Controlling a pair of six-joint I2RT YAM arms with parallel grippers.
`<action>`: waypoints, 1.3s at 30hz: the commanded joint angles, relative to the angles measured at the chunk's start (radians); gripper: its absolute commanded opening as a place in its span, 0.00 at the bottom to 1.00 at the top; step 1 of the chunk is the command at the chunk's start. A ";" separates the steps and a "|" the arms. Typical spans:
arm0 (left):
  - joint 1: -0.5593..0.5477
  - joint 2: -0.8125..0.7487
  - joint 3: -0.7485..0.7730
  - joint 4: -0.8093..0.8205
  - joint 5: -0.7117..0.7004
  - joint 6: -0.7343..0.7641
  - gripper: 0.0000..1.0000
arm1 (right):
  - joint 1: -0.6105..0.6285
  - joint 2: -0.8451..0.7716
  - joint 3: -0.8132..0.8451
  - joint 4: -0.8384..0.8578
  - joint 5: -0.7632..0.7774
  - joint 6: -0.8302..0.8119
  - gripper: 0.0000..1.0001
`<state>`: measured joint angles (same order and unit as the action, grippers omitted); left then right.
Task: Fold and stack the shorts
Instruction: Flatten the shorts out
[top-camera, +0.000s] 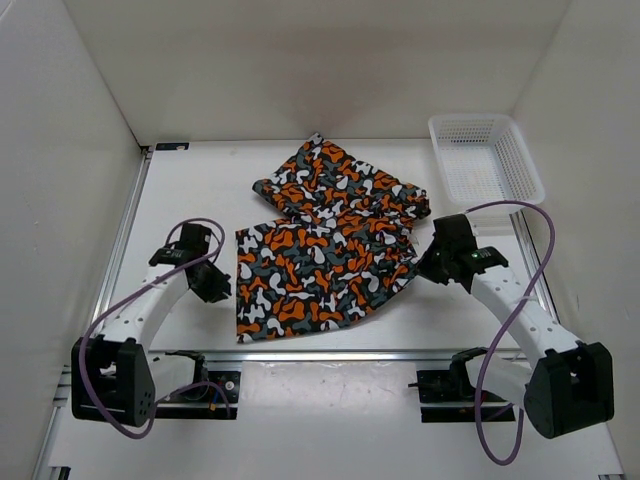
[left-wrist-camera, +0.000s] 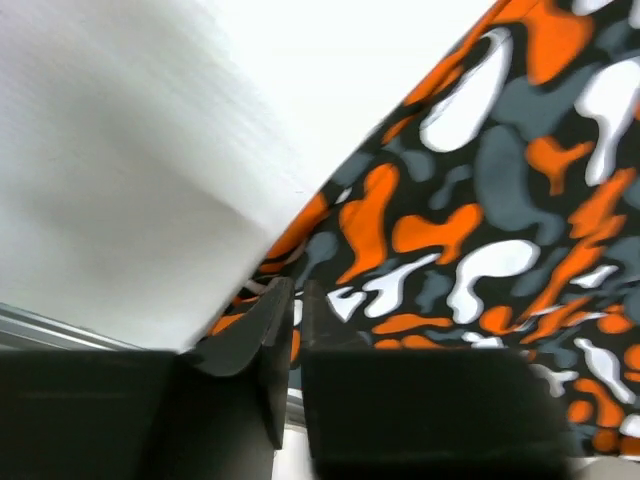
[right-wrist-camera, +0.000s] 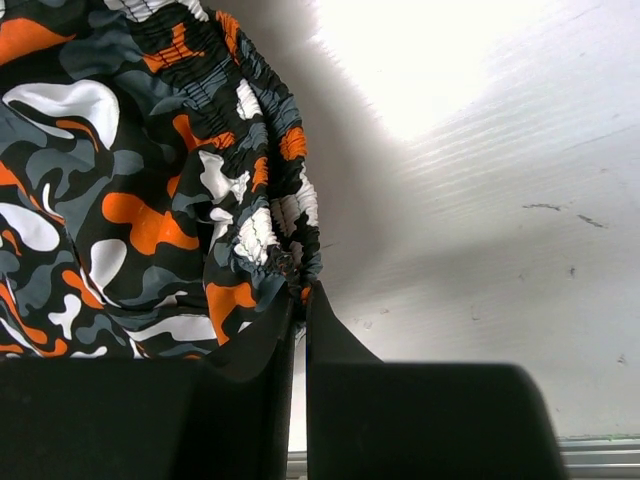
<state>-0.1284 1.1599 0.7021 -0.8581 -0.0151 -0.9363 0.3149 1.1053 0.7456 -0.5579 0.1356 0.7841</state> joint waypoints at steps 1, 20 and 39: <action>-0.014 -0.031 0.045 -0.022 0.007 0.036 0.23 | -0.007 -0.035 0.040 -0.028 0.033 -0.023 0.00; -0.125 0.230 0.096 0.047 0.090 0.145 0.50 | -0.025 -0.021 0.058 -0.037 0.024 -0.054 0.00; -0.043 0.362 0.600 -0.105 0.009 0.258 0.10 | -0.074 -0.002 0.130 -0.079 0.024 -0.123 0.00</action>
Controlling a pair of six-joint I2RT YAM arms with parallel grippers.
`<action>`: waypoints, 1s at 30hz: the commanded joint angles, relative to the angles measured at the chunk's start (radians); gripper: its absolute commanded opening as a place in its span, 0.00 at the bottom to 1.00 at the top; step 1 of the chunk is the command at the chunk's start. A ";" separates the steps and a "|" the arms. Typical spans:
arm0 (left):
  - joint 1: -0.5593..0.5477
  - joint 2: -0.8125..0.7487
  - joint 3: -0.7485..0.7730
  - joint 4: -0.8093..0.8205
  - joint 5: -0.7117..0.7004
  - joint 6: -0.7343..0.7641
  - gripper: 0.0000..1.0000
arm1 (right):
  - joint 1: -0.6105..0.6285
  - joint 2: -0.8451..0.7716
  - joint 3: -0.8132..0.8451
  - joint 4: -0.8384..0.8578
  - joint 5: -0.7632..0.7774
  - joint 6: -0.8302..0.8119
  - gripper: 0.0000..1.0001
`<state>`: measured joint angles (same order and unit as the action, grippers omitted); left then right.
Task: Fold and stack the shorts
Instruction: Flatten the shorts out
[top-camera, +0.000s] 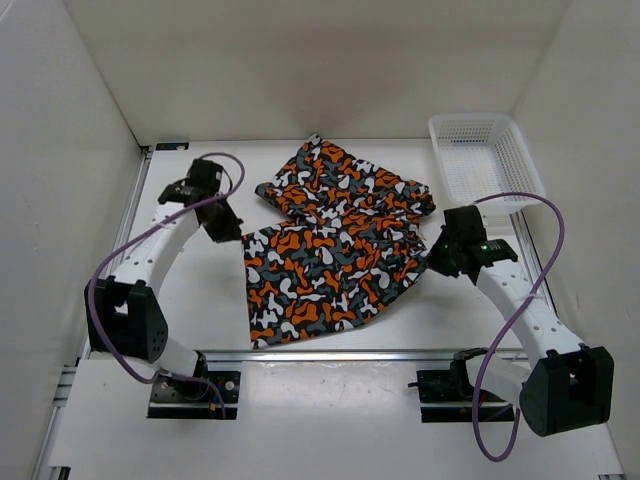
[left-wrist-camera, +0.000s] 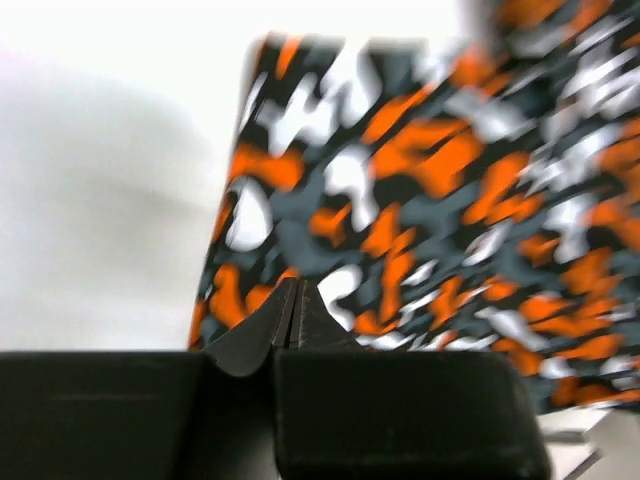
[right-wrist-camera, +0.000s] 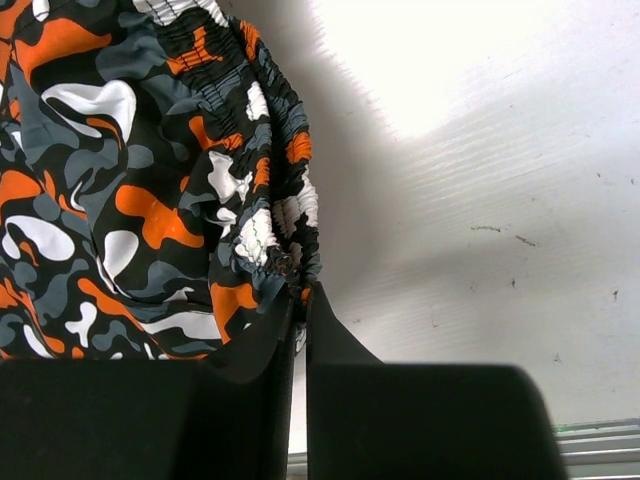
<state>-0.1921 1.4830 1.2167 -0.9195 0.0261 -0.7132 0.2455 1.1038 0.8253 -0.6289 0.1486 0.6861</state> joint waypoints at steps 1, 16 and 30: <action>0.020 0.063 0.108 -0.062 -0.032 0.035 0.10 | -0.005 -0.001 0.051 -0.017 0.011 -0.034 0.00; -0.101 -0.098 -0.345 0.030 0.080 -0.043 0.92 | -0.014 0.008 0.012 0.012 -0.009 -0.034 0.00; -0.193 -0.013 -0.447 0.162 0.195 -0.091 0.72 | -0.014 0.008 -0.029 0.031 0.002 -0.007 0.00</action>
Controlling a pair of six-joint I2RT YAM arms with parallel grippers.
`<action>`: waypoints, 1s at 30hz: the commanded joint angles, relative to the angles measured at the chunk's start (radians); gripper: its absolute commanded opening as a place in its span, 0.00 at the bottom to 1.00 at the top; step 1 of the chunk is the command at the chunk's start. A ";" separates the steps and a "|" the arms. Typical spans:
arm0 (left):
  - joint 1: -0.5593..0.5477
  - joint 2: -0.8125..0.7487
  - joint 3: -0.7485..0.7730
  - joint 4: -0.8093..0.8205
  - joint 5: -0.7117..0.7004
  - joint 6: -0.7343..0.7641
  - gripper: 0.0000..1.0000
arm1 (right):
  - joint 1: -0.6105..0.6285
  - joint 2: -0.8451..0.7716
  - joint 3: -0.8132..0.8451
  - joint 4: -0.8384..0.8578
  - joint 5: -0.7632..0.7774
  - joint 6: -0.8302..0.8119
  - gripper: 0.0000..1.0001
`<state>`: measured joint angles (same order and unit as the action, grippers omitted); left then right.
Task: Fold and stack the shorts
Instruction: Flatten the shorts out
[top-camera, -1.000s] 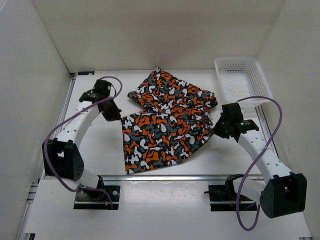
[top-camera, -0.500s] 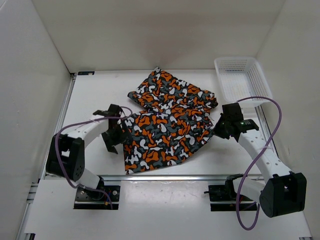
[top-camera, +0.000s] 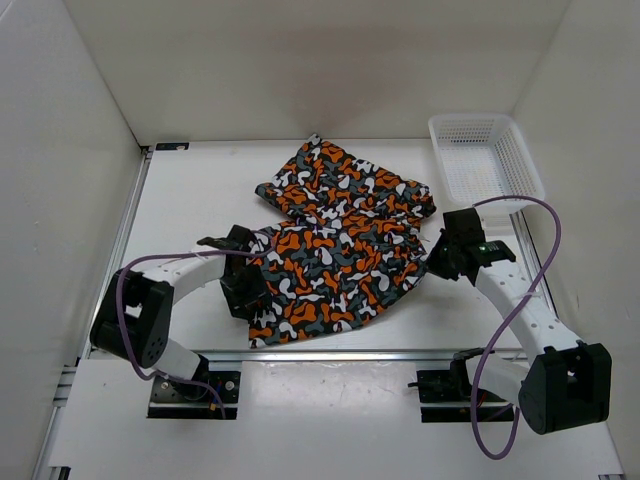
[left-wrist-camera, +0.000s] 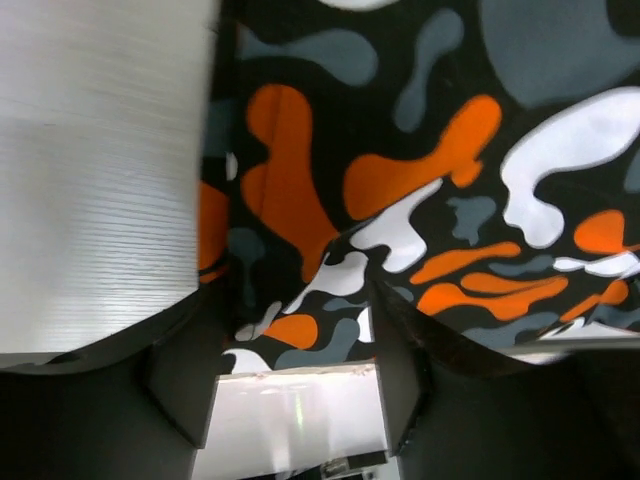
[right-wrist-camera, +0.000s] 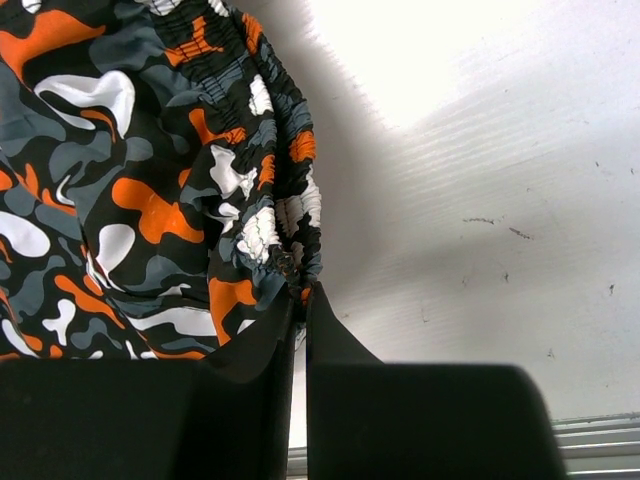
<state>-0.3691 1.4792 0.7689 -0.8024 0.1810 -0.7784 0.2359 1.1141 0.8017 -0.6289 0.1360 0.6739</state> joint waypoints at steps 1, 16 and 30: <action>-0.016 -0.010 0.001 0.045 0.040 -0.025 0.66 | -0.004 -0.002 -0.006 0.031 0.014 0.006 0.00; 0.108 -0.039 0.308 -0.066 -0.043 0.010 0.10 | -0.004 -0.031 -0.006 0.021 0.024 -0.004 0.00; 0.168 0.346 0.673 -0.167 -0.107 0.119 0.10 | -0.004 -0.022 -0.038 0.067 -0.021 0.046 0.00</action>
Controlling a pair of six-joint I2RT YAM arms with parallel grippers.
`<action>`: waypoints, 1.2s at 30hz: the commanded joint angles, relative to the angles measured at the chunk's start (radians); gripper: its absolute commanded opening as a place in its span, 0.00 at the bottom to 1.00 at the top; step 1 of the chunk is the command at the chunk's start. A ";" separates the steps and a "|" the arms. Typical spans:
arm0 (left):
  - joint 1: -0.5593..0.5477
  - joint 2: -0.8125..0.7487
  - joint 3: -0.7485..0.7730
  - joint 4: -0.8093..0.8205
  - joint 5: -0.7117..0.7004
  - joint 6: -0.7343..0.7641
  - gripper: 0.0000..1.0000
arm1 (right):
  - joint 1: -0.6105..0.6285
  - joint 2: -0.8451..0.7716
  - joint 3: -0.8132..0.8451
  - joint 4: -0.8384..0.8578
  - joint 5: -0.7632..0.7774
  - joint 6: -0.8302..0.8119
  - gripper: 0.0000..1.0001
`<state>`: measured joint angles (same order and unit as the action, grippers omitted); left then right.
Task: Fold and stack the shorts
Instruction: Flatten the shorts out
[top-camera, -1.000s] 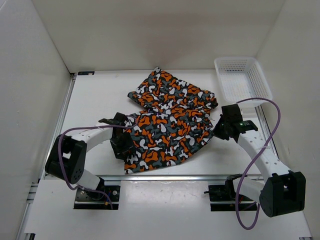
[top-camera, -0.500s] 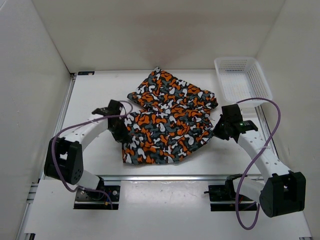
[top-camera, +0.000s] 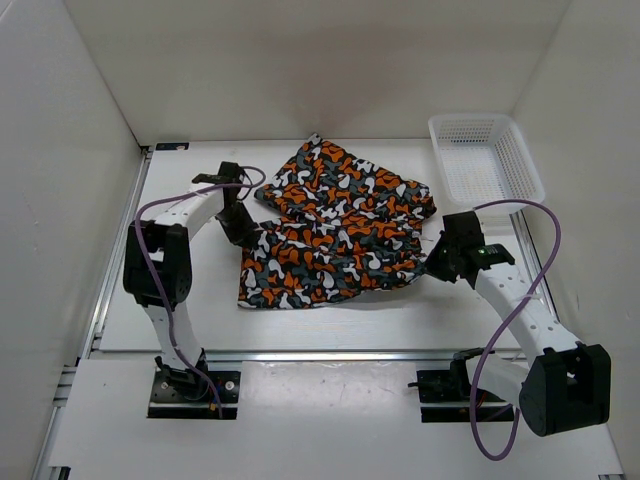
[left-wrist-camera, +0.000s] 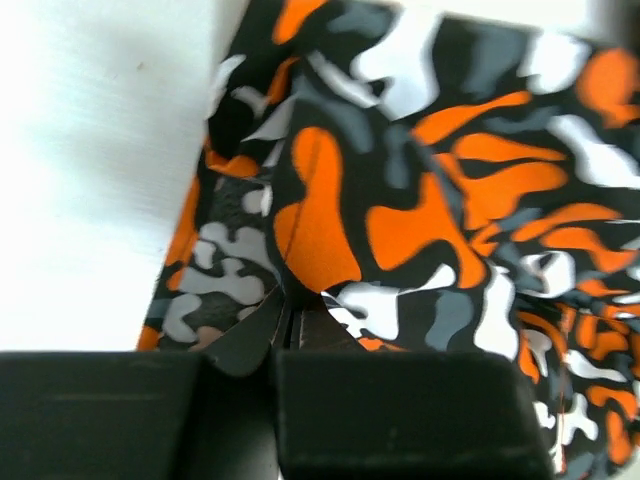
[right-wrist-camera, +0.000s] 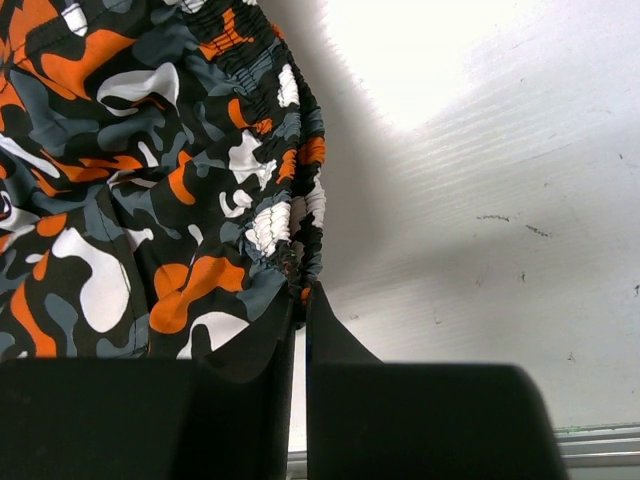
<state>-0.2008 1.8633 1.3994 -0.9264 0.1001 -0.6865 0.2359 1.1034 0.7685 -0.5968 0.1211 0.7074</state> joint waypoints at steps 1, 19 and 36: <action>0.000 -0.065 0.032 -0.043 -0.027 0.027 0.10 | -0.004 -0.022 -0.005 0.035 -0.006 0.012 0.00; -0.045 -0.562 -0.373 -0.117 -0.015 -0.070 0.76 | -0.004 -0.013 -0.005 0.035 -0.026 0.003 0.00; -0.100 -0.468 -0.524 0.070 -0.034 -0.191 1.00 | -0.004 -0.013 -0.034 0.035 -0.026 -0.006 0.00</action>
<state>-0.2943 1.3933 0.8375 -0.9100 0.1055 -0.8421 0.2359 1.1034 0.7509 -0.5735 0.1013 0.7071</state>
